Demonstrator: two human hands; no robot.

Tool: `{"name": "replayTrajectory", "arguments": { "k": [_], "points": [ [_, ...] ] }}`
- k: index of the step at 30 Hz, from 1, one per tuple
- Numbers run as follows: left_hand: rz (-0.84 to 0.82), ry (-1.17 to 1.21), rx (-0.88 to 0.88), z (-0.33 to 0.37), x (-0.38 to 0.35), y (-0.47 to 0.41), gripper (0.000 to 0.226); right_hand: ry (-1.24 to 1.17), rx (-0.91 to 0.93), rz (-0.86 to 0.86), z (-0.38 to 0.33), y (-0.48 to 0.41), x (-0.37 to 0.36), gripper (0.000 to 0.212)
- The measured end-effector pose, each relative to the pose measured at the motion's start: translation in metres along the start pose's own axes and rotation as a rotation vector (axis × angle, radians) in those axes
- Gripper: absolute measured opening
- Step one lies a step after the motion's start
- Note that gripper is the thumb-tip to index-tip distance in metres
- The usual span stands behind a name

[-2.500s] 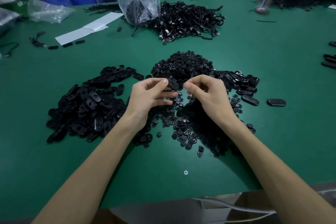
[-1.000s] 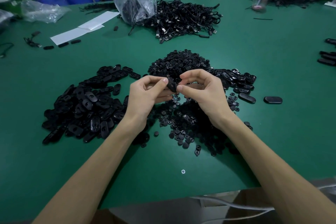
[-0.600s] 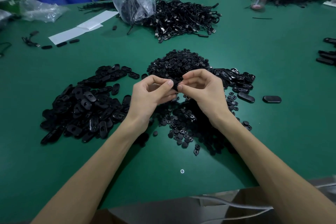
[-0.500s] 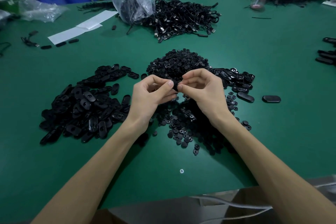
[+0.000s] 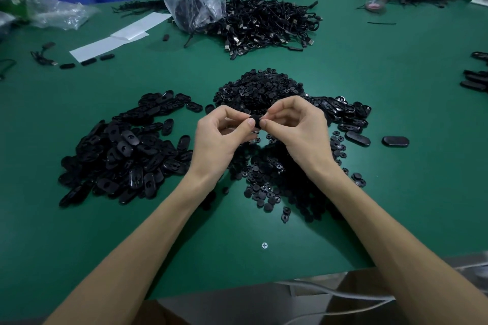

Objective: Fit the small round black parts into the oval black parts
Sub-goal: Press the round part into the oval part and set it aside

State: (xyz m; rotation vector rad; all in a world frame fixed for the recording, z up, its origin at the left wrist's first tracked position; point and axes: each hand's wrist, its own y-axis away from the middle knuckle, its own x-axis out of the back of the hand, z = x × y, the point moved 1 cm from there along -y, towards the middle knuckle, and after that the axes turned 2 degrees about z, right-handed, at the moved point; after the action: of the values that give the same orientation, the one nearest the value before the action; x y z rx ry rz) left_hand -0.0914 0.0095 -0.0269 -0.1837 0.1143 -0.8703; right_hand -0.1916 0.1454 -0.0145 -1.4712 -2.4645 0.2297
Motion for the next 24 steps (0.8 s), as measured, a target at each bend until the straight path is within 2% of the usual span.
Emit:
{"name": "replayTrajectory", "arguments": {
  "k": [15,24],
  "points": [
    [-0.019,-0.168,-0.077,-0.0014,0.0005,0.0015,0.008,0.061,0.002,-0.033,0.0029,0.0005,0.0011,0.026],
    [-0.011,-0.168,-0.069,-0.0015,0.0004,0.0017,0.008,0.084,0.022,-0.053,0.0034,0.0002,0.0007,0.027]
  ]
}}
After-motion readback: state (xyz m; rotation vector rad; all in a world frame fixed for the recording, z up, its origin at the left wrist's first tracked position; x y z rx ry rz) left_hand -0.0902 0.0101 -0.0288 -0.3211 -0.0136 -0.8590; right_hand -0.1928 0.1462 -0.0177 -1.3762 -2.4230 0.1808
